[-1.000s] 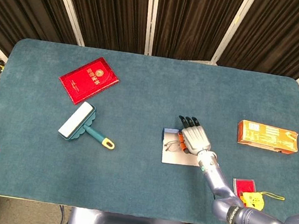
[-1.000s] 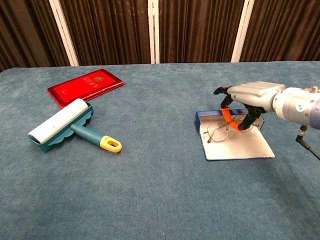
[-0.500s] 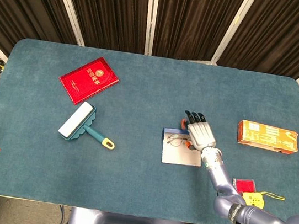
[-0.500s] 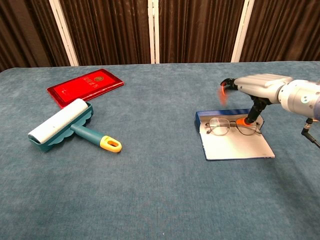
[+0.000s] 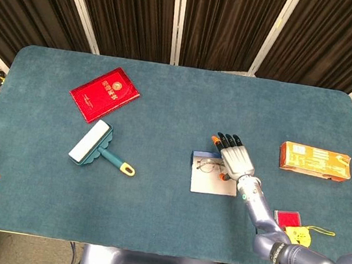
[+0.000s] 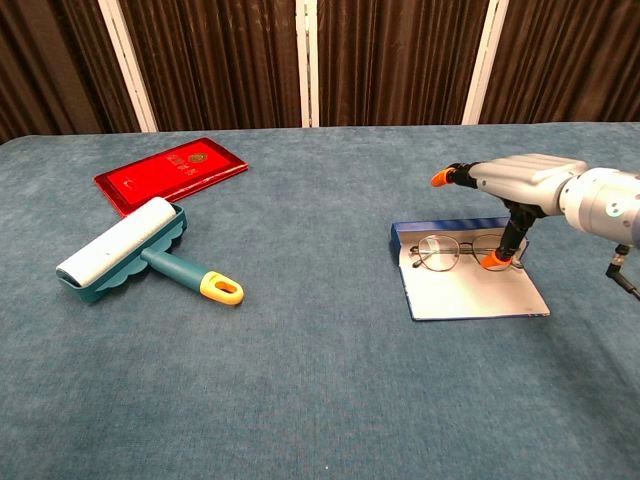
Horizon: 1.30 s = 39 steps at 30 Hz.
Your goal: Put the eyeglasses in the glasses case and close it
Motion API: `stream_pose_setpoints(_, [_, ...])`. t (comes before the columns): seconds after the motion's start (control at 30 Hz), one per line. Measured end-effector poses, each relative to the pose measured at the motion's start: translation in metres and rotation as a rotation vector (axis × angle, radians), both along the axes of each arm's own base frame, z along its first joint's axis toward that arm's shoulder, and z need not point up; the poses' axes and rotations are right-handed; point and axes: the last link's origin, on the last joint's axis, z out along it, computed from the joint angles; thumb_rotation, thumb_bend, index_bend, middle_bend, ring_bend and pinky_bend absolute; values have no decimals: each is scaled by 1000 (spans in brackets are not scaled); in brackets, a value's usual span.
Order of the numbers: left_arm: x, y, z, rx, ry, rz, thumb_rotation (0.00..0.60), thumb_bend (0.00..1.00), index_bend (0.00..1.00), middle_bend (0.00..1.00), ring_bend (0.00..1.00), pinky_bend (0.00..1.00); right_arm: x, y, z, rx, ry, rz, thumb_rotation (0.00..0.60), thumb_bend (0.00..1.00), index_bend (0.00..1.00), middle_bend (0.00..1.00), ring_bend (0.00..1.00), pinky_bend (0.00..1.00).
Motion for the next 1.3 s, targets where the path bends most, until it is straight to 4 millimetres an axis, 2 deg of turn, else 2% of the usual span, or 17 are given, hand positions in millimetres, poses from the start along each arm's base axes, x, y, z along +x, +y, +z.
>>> stream_pose_setpoints(0.33, [-4, 4, -1, -2, 4, 18, 600, 0, 0, 0, 0, 0, 0, -13, -13, -22, 24, -10, 600, 73, 0, 0, 0, 0])
stream_pose_setpoints(0.8, [-11, 10, -5, -14, 14, 51, 600, 0, 0, 0, 0, 0, -9, -37, -11, -90, 1, -63, 600, 71, 0, 0, 0, 0])
stream_pose_setpoints(1.07, [-8, 9, -7, -16, 16, 43, 600, 0, 0, 0, 0, 0, -5, -26, 0, -81, -11, -28, 600, 71, 0, 0, 0, 0])
stream_pose_setpoints(1.3, [-5, 7, -5, -17, 9, 23, 600, 0, 0, 0, 0, 0, -9, 7, 24, -56, 13, 61, 600, 70, 2, 0, 0, 0])
